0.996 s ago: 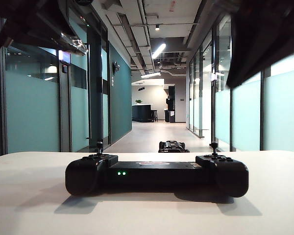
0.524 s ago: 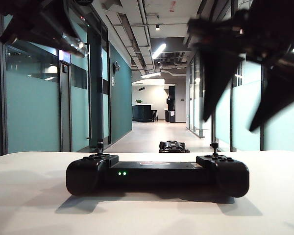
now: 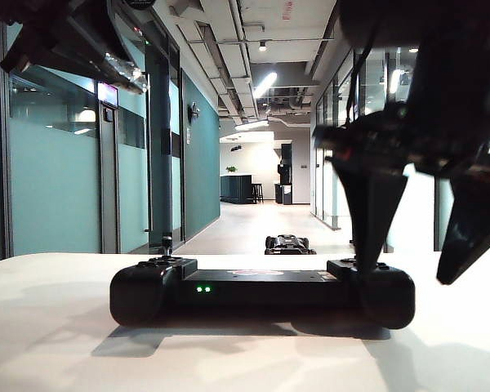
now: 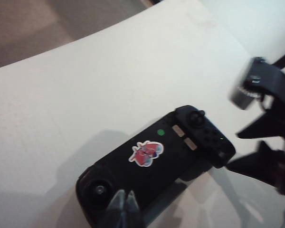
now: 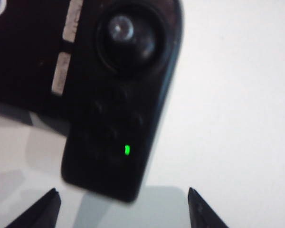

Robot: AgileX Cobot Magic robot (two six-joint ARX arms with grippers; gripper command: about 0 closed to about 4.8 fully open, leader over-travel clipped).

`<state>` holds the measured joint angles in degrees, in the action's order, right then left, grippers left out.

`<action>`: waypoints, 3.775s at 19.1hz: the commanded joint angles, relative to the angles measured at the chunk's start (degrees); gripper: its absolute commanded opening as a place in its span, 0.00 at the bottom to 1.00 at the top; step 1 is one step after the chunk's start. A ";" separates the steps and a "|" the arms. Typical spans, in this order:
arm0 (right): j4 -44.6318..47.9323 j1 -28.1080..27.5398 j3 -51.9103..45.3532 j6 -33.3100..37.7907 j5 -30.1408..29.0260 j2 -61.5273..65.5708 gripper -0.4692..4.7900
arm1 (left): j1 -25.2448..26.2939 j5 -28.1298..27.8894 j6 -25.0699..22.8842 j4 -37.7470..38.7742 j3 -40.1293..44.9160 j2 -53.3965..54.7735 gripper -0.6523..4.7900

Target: Push the left joystick on the remote control sitting on the white table forward to make the robot dog walk in a straight line until it approaches the door.

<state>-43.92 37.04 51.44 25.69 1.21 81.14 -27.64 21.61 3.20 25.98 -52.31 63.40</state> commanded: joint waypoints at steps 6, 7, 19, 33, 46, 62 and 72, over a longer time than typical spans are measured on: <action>6.97 -0.09 0.26 -0.04 -0.13 4.87 0.79 | -0.04 0.72 -0.42 -0.28 -0.22 -0.20 0.11; 8.00 -0.09 0.28 -0.09 -0.13 5.84 0.79 | -0.04 0.72 -0.42 -0.28 -0.22 -0.20 0.11; 11.43 -0.09 0.28 -0.20 -2.43 10.29 0.64 | -0.04 0.74 -0.39 0.13 -0.22 -0.20 0.11; -0.66 0.20 5.22 9.79 5.35 10.27 0.41 | -0.04 3.08 -4.31 -4.35 2.19 0.11 0.11; -0.90 0.22 5.20 12.00 5.07 10.29 0.40 | -0.02 11.23 -14.29 -18.45 11.21 15.17 0.11; -1.27 0.22 5.18 11.76 3.76 10.29 0.40 | 0.00 12.04 -15.26 -26.62 11.21 24.06 0.11; -1.29 0.22 5.14 11.56 3.72 10.29 0.40 | 0.00 11.50 -15.23 -29.99 11.21 26.05 0.11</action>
<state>-45.39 37.12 56.27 37.47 5.37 91.81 -27.62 33.43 -11.84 -2.92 -40.95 89.41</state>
